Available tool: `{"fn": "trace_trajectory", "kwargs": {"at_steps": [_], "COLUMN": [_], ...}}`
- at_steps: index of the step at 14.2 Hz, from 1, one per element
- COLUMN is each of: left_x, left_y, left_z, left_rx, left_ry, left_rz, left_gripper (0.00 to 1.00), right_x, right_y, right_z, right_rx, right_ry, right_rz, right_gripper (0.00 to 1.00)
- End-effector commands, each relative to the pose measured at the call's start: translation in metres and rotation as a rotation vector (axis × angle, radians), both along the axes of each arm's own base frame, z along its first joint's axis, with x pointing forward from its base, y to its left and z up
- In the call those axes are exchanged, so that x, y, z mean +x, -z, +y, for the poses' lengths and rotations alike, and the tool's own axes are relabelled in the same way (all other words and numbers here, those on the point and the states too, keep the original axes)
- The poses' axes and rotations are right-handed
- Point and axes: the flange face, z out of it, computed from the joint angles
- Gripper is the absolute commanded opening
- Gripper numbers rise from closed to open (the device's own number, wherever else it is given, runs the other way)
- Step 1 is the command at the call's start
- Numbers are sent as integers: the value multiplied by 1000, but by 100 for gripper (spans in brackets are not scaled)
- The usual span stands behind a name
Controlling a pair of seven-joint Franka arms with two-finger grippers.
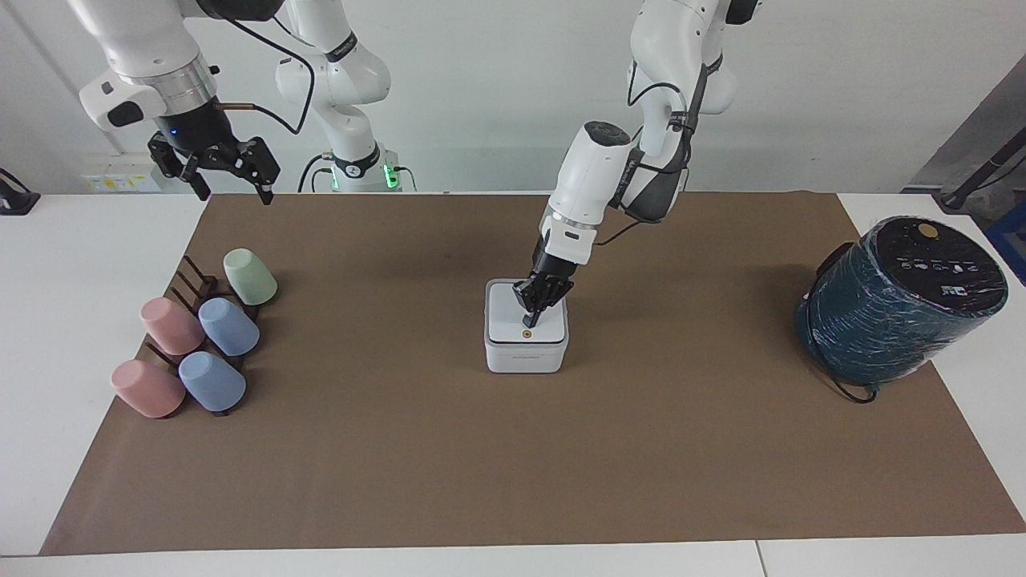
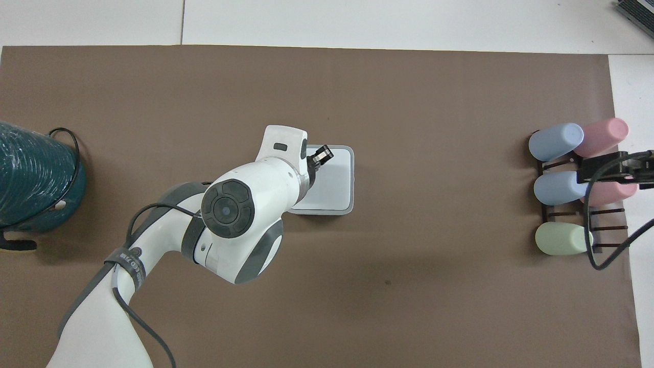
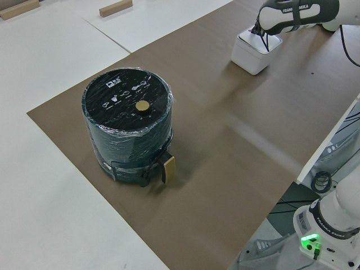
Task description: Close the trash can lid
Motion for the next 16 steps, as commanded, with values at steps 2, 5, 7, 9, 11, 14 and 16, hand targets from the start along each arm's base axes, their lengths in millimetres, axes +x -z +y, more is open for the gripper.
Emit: {"fn": "trace_trajectory", "kwargs": {"at_steps": [2,5,7,9,11,14,16], "left_x": [5,5,9,13,17,29,31], "left_y": [26,34,29,18,-1,-32,-60], "left_z": [-4,-4,-3,-5,-7,-4,9], "left_rx": [-18,-10,-12,-10,12,52,77], "left_ry": [-14,-10,-16,-15,-8,-7,-9], "left_rz": [1,10,9,17,49,112,144], "left_gripper": [0,0,0,0,0,0,0], "right_x": [-3,-3,-3,-3,-3,-3,-3], "right_y": [-4,-4,-4,-4,-4,-3,-4], "right_z": [1,1,1,1,1,1,1], "right_rx": [16,16,16,16,16,16,16], "right_ry": [4,4,4,3,4,4,3], "right_rz": [-7,-8,-8,-7,-8,-7,-8], "right_gripper": [100,100,100,100,100,100,100]}}
